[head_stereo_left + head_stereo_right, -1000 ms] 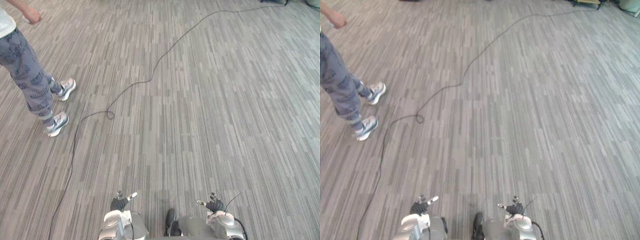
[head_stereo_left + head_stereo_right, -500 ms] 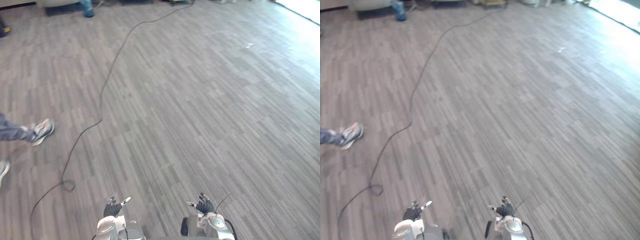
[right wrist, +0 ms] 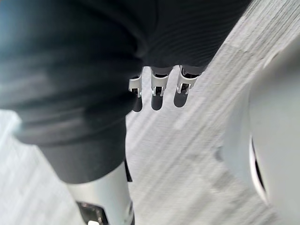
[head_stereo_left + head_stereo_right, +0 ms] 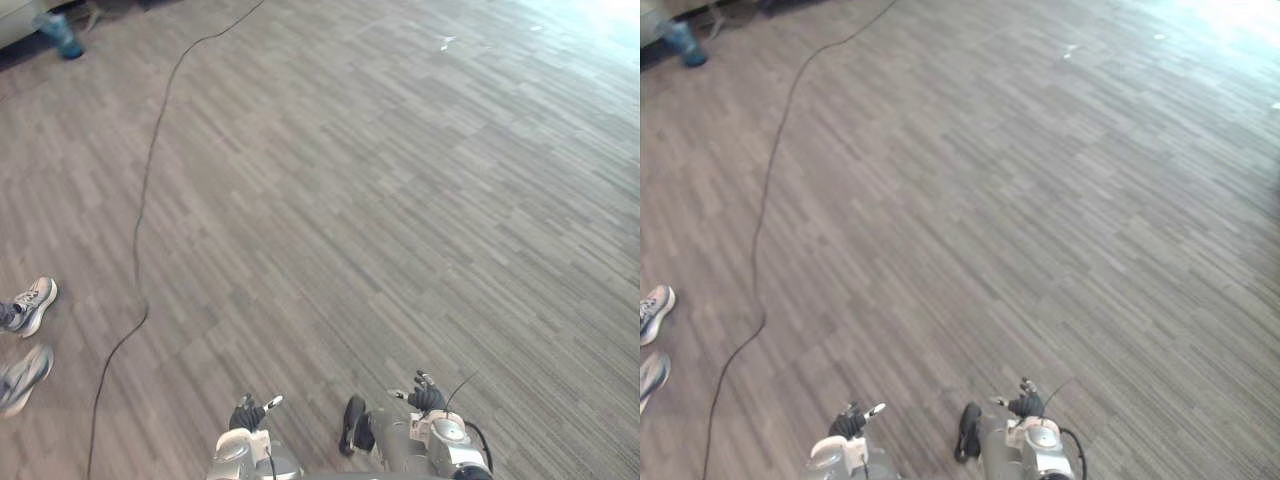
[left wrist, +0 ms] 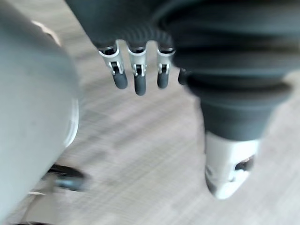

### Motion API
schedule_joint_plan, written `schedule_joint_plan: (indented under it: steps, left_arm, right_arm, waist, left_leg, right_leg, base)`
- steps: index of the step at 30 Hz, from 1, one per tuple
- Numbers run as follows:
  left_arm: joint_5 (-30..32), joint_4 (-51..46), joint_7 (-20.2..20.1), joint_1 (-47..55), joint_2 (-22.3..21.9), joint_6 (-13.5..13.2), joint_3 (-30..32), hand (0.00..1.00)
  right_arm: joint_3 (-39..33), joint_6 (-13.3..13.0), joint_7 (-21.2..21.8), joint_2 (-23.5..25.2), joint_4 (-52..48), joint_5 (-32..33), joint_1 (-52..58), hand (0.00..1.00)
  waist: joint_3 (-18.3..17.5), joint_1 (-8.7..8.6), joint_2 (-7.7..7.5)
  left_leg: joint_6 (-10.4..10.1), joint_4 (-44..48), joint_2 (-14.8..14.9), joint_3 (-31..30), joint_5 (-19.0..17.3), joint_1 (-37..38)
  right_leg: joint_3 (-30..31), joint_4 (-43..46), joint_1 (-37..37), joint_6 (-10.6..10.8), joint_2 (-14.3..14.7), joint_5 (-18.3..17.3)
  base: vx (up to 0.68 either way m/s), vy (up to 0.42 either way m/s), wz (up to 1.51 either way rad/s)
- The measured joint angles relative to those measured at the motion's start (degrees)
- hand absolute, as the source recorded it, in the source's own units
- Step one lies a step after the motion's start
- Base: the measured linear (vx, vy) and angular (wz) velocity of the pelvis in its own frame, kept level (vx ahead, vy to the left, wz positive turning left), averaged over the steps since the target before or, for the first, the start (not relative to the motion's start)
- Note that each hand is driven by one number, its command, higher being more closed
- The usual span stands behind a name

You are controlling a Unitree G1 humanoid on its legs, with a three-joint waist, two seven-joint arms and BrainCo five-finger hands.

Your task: Pick up cushions and gather them together orderly.

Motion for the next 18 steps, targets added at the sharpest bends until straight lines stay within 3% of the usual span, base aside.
schedule_joint_plan:
  steps: [2,3,4,5,6,7,8,9,10,11,12,13,15,16,18]
  left_arm:
    - [-0.17,-1.06,0.02,0.22,-0.37,-0.43,0.17,0.0]
    - [-0.59,-1.11,0.08,0.27,-0.32,-0.8,0.4,0.0]
    - [-1.17,-0.95,0.16,0.68,-0.21,-1.05,0.57,0.0]
    - [-1.18,-0.69,0.3,1.25,0.0,-1.1,0.47,0.0]
    - [-1.83,-0.46,0.47,1.9,1.28,-1.11,0.7,0.0]
    - [-1.61,-0.19,0.48,1.74,2.22,-0.99,0.62,0.0]
    - [-1.7,-0.24,0.37,1.76,2.25,-0.98,1.47,0.0]
    - [-1.81,-0.06,0.42,1.64,2.43,-1.13,1.76,0.0]
    - [-1.82,0.16,0.43,1.72,2.56,-1.2,1.55,0.0]
    - [-1.61,1.09,0.48,2.1,2.53,-0.98,-0.01,0.0]
    - [-1.52,2.19,0.45,1.97,2.79,-0.76,-0.93,0.0]
    - [-1.06,4.25,0.47,0.8,3.66,0.0,-1.39,0.0]
    - [-1.07,5.44,0.57,0.23,3.08,0.31,-2.34,0.0]
    - [-1.06,6.01,0.55,0.15,2.74,0.47,-3.13,0.0]
    - [-1.06,6.85,0.48,-0.13,2.78,0.48,-4.73,0.0]
  right_arm:
    - [-0.03,0.01,0.04,-0.04,0.32,-0.01,-0.07,0.0]
    - [-0.41,-0.07,0.02,-0.03,1.53,-0.02,-0.6,0.0]
    - [-0.47,-0.07,-0.05,-0.16,2.68,-0.12,-0.61,0.0]
    - [-0.41,-0.05,-0.1,-0.22,3.96,-0.13,-0.68,0.0]
    - [-0.42,-0.06,-0.12,0.16,5.58,-0.15,-0.46,0.0]
    - [-0.71,0.03,0.04,1.06,5.9,-0.32,0.42,0.0]
    - [-0.5,0.03,-0.02,1.21,5.68,-0.31,0.74,0.0]
    - [-0.61,0.03,0.09,1.69,5.76,-0.58,0.55,0.0]
    - [-0.58,-0.03,0.11,1.59,5.83,-0.71,0.42,0.0]
    - [-0.48,-0.34,0.12,0.59,5.49,-1.47,1.76,0.0]
    - [-0.35,-0.82,0.28,0.4,5.37,-1.61,1.79,0.0]
    - [-0.3,-1.11,0.48,0.46,4.74,-1.87,1.1,0.0]
    - [-0.45,-1.3,0.89,-0.43,3.08,-2.14,1.19,0.0]
    - [-0.47,-1.77,1.05,-1.07,1.83,-2.38,1.0,0.0]
    - [-0.48,-1.95,1.25,-2.05,1.72,-2.48,-0.14,0.0]
  waist:
    - [-0.06,1.2,0.06]
    - [-0.11,1.65,-0.07]
    - [-0.35,1.89,-0.1]
    - [-0.74,2.44,-0.67]
    - [-2.11,2.92,-2.39]
    - [-3.39,1.94,-4.29]
    - [-3.54,2.15,-4.53]
    - [-3.23,2.96,-4.4]
    - [-3.25,2.97,-4.26]
    - [-4.26,2.24,-3.34]
    - [-4.64,2.04,-3.12]
    - [-4.26,0.9,-4.29]
    - [-3.33,0.25,-2.75]
    - [-2.75,-0.21,-1.74]
    - [-2.3,-1.43,-1.12]
  left_leg:
    - [0.17,-13.9,-2.12,0.01,-0.36,-3.66]
    - [-0.24,-25.52,-4.43,-1.96,1.22,-5.12]
    - [-1.87,-37.42,-6.51,-4.61,5.78,-5.77]
    - [-2.91,-38.73,-7.44,-5.76,10.62,-5.66]
    - [-0.45,-37.66,-9.33,-5.8,12.75,-5.08]
    - [1.57,-34.16,-10.04,-4.73,10.01,-5.82]
    - [1.9,-30.58,-9.14,-3.68,8.42,-6.1]
    - [2.97,-20.59,-7.86,-1.08,6.11,-6.22]
    - [2.48,-21.15,-8.43,-1.28,4.66,-5.49]
    - [3.4,-28.69,-8.99,-1.7,3.03,-0.37]
    - [2.65,-31.38,-10.17,-2.05,-0.42,3.23]
    - [4.07,-33.38,-12.4,-1.12,-2.53,8.19]
    - [4.28,-36.98,-12.2,-0.26,-4.53,14.5]
    - [4.3,-40.69,-11.84,0.28,-4.87,19.08]
    - [3.98,-45.0,-11.01,0.58,-4.72,24.04]
  right_leg:
    - [3.67,-2.8,3.6,0.99,-0.45,-0.51]
    - [5.67,-3.76,5.27,2.51,-1.37,-1.49]
    - [7.82,-4.64,7.12,4.27,-2.3,-3.03]
    - [9.63,-5.1,8.43,5.34,-3.13,-4.09]
    - [12.51,-5.83,9.55,5.52,-4.92,-4.6]
    - [13.12,-5.02,8.96,6.54,-7.22,-2.59]
    - [14.56,-2.71,8.52,8.15,-7.61,-0.97]
    - [16.21,7.28,7.11,8.61,-7.82,4.31]
    - [15.99,11.21,6.01,9.74,-8.3,5.25]
    - [15.08,22.27,1.5,13.3,-8.7,6.97]
    - [13.89,29.85,-1.26,14.25,-9.51,6.93]
    - [11.41,41.37,-7.05,12.29,-11.27,4.3]
    - [4.76,44.3,-12.24,8.39,-11.13,1.12]
    - [-1.06,42.06,-16.01,6.74,-10.96,-1.66]
    - [-5.81,33.3,-20.79,6.03,-9.69,-2.82]
  base:
    - [0.48,0.135,-0.93]
    - [0.63,0.255,-1.02]
    - [0.64,0.29,-1.05]
    - [0.68,0.345,-1.08]
    - [0.73,0.338,-0.74]
    - [0.89,0.419,-0.62]
    - [1.0,0.472,-0.74]
    - [0.79,0.438,-0.82]
    - [0.69,0.375,-0.87]
    - [0.27,0.173,-0.5]
    - [0.55,0.184,-0.45]
    - [0.47,0.108,-0.31]
    - [0.59,0.119,-0.35]
    - [0.63,0.094,-0.22]
    - [0.55,0.036,0.12]
